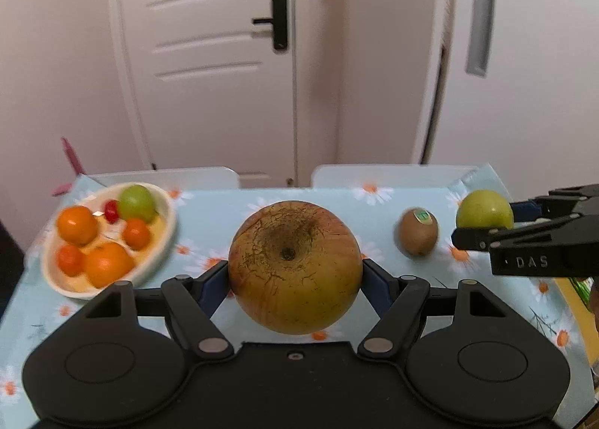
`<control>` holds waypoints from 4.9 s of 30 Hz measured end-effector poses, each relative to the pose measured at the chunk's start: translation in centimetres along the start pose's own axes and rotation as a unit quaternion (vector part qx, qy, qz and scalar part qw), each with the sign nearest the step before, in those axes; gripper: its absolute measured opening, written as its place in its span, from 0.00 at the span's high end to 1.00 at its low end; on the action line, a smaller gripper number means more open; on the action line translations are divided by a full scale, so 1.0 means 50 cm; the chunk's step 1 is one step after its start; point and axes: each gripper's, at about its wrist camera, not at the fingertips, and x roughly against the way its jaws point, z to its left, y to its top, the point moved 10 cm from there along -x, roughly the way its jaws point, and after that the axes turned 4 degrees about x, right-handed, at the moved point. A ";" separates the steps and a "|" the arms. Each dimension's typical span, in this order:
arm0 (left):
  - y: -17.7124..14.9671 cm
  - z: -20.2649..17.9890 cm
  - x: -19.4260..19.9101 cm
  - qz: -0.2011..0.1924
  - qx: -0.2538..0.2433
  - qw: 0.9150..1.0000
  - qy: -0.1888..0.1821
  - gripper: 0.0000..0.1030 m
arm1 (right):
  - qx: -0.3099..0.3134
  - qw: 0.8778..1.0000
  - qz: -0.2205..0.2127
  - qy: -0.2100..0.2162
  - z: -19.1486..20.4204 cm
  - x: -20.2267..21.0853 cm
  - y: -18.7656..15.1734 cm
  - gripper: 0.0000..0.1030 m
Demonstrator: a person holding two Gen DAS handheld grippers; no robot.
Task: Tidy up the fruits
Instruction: 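Carry both apples to the bowl, open the left tool inside, then lower the green apple into the bowl and open the right tool, then move the left tool to the red tomato and grasp it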
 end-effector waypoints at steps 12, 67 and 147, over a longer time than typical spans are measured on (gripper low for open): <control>0.061 0.155 0.081 -0.027 0.027 0.998 0.044 0.25 | 0.022 0.998 -0.032 0.044 0.154 0.032 0.111 0.31; 0.091 0.440 -0.170 0.014 -0.132 0.990 -0.047 0.00 | -0.084 0.996 0.025 -0.019 0.414 -0.201 0.266 0.30; 0.026 0.215 0.054 0.002 0.003 1.000 0.003 0.05 | -0.038 0.999 -0.002 -0.012 0.189 0.035 0.102 0.00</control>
